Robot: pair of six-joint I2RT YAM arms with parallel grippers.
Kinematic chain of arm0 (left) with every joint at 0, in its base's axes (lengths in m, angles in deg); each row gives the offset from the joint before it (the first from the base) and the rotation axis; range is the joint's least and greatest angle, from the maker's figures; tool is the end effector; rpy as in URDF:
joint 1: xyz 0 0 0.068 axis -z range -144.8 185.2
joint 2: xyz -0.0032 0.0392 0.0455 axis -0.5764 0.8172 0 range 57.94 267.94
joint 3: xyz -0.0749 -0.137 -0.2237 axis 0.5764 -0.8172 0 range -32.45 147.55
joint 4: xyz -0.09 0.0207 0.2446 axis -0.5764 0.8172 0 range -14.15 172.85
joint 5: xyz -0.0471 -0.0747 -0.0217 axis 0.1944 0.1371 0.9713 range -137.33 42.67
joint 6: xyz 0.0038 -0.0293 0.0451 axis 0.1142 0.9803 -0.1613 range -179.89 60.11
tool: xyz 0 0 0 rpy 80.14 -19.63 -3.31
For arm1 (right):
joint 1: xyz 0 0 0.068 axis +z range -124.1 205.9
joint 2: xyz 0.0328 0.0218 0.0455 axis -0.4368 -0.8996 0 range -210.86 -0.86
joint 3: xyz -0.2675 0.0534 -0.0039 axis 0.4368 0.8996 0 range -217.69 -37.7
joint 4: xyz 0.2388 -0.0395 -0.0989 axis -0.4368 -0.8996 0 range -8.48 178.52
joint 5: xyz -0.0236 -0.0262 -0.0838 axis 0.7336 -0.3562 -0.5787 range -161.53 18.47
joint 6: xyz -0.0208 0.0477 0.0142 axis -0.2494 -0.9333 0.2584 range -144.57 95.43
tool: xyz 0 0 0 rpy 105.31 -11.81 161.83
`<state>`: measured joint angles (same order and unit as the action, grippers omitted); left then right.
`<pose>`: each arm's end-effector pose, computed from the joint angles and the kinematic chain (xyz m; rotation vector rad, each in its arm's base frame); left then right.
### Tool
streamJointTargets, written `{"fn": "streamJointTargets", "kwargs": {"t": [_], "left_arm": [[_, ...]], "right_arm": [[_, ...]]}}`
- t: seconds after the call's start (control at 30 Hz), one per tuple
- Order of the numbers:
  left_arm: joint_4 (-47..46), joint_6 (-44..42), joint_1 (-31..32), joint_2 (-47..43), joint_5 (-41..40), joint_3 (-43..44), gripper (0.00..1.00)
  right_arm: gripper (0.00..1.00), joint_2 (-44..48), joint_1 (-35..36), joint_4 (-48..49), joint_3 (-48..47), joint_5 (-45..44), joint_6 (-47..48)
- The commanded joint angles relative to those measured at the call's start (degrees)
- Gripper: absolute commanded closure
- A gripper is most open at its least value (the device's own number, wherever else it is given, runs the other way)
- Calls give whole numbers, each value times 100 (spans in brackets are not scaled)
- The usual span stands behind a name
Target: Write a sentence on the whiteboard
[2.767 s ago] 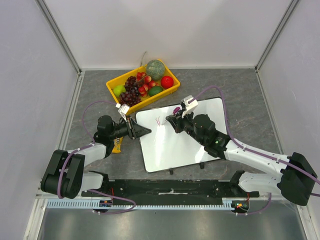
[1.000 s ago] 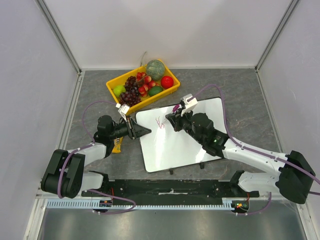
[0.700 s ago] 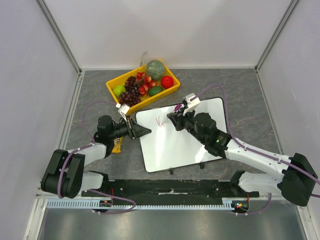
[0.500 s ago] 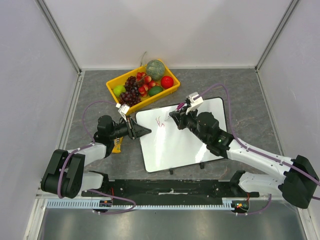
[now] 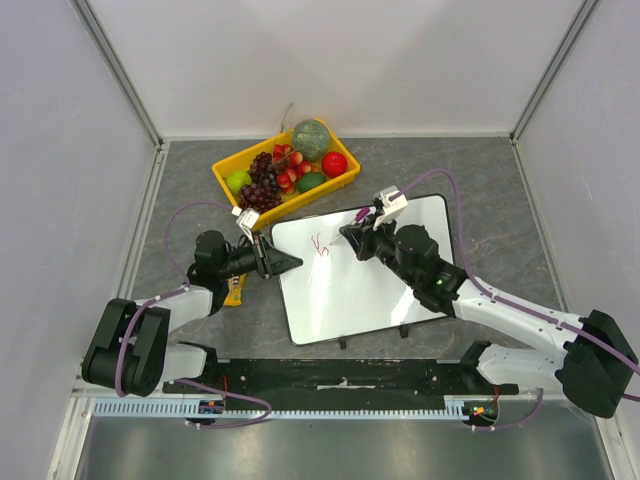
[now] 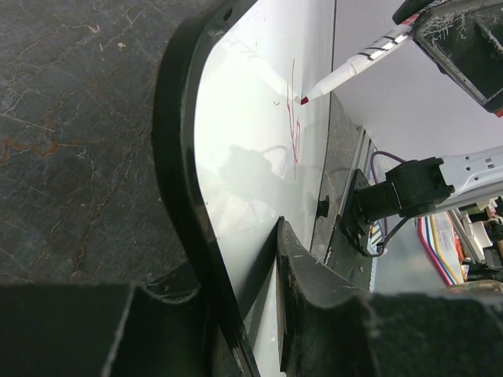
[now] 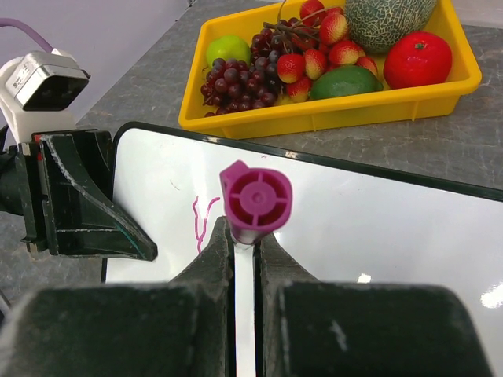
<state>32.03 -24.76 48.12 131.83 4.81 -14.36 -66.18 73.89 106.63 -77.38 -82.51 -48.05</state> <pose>0.2158 -0.0783 0.1782 0.3502 1.8874 -1.3859 0.1822 0.1922 0.2872 -0.2278 1.7450 0.7609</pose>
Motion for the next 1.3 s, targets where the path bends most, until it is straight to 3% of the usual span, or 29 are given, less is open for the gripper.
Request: {"fn": "streamJointTargets", "kwargs": {"t": [0.0,0.87,1.27], "left_arm": [[400,-1070,105,126,-257,-77,98],[400,-1079,105,126,-248,-68,98],[400,-1070,105,135,-248,-68,98]], "right_arm": [[100,19,-53,-26,180,-18,11],[100,151,-44,-317,417,246,72],[100,239,-44,-361,391,-97,178]]}}
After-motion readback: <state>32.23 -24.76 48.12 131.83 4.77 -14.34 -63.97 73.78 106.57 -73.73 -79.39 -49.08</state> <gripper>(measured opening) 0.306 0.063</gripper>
